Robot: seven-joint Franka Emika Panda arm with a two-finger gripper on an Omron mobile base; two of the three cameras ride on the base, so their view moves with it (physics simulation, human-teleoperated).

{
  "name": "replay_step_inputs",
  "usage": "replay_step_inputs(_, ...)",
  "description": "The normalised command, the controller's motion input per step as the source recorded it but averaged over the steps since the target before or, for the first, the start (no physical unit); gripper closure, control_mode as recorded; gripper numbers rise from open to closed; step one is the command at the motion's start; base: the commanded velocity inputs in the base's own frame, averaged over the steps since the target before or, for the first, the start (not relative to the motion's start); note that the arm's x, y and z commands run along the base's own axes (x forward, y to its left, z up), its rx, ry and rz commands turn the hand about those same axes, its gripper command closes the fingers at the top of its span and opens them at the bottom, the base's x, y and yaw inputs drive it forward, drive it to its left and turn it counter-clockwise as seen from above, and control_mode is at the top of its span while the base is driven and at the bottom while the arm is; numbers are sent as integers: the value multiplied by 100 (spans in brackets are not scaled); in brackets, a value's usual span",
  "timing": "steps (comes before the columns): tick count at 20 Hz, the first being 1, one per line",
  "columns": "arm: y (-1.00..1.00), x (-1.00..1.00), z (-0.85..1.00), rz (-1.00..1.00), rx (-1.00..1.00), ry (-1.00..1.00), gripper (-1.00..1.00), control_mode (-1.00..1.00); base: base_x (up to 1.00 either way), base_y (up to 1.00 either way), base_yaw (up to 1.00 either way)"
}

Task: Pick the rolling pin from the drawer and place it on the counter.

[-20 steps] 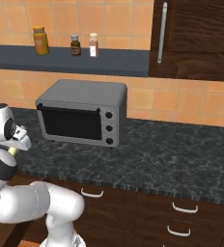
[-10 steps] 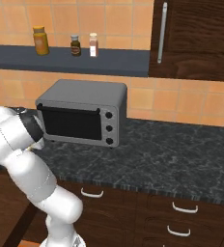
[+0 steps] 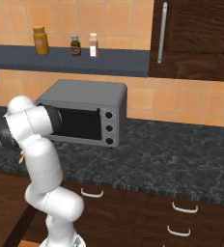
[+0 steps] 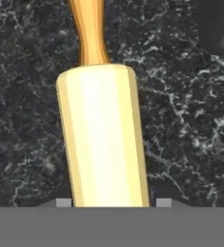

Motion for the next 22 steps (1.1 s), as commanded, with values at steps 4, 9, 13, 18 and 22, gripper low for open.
replay_step_inputs(4,-5,0,33,0,0,-2,-100,-100,0,0,0)
replay_step_inputs(9,-66,-46,72,0,0,-6,-100,-100,0,0,0)
replay_step_inputs(13,-100,-77,60,2,1,-2,-100,-100,0,0,0)
replay_step_inputs(18,-100,-99,39,4,5,-1,-100,-100,0,0,0)
replay_step_inputs(22,-100,-95,45,3,7,0,-100,-100,0,0,0)
